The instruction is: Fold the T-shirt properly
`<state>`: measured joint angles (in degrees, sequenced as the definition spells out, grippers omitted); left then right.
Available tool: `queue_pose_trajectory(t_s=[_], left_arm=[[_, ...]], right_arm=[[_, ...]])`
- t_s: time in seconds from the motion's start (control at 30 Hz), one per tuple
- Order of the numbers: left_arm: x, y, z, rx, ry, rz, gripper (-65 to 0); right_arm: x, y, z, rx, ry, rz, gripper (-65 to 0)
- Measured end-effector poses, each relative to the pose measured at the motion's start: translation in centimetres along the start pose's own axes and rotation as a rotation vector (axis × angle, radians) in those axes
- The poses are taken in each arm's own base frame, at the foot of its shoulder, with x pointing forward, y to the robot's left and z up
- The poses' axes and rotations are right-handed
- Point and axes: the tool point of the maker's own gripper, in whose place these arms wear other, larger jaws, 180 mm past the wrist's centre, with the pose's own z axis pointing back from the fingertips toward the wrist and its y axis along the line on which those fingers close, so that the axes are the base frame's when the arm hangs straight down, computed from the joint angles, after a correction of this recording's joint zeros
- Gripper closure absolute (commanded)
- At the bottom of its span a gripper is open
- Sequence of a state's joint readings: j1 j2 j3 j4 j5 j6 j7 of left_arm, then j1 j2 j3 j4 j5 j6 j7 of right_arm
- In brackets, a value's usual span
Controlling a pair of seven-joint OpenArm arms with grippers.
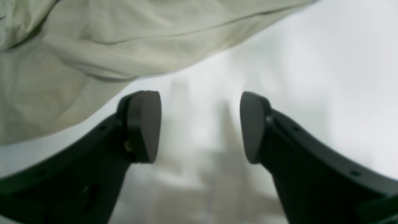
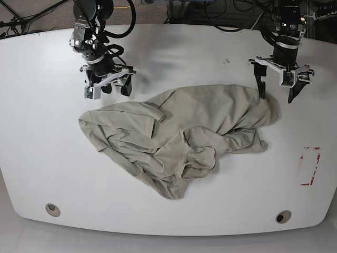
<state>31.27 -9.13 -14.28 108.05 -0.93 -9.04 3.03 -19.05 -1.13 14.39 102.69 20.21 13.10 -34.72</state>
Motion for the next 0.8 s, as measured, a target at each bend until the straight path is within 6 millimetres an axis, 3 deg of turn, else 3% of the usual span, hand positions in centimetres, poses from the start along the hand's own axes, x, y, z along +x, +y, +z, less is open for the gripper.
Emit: queue_pose_trajectory(t_s=[0.17,0.63,0.8], left_arm=[[0.0,0.4,0.0,0.01,-0.001,-0.002,-47.7],[0.1,0.8,0.0,0.021,-0.002,-0.006,-47.4],[-0.3,0.7,0.2,0.019,0.011,-0.004,-47.4]], right_arm=[[0.1,0.9,-0.4,0.019,-0.001,0.007,-38.2],[2.4,-4.8,-2.1,-0.092,-0.065,-0.15,-38.8],[3.1,-5.3,-3.0,-0.097,-0.067,-0.152,-38.8]])
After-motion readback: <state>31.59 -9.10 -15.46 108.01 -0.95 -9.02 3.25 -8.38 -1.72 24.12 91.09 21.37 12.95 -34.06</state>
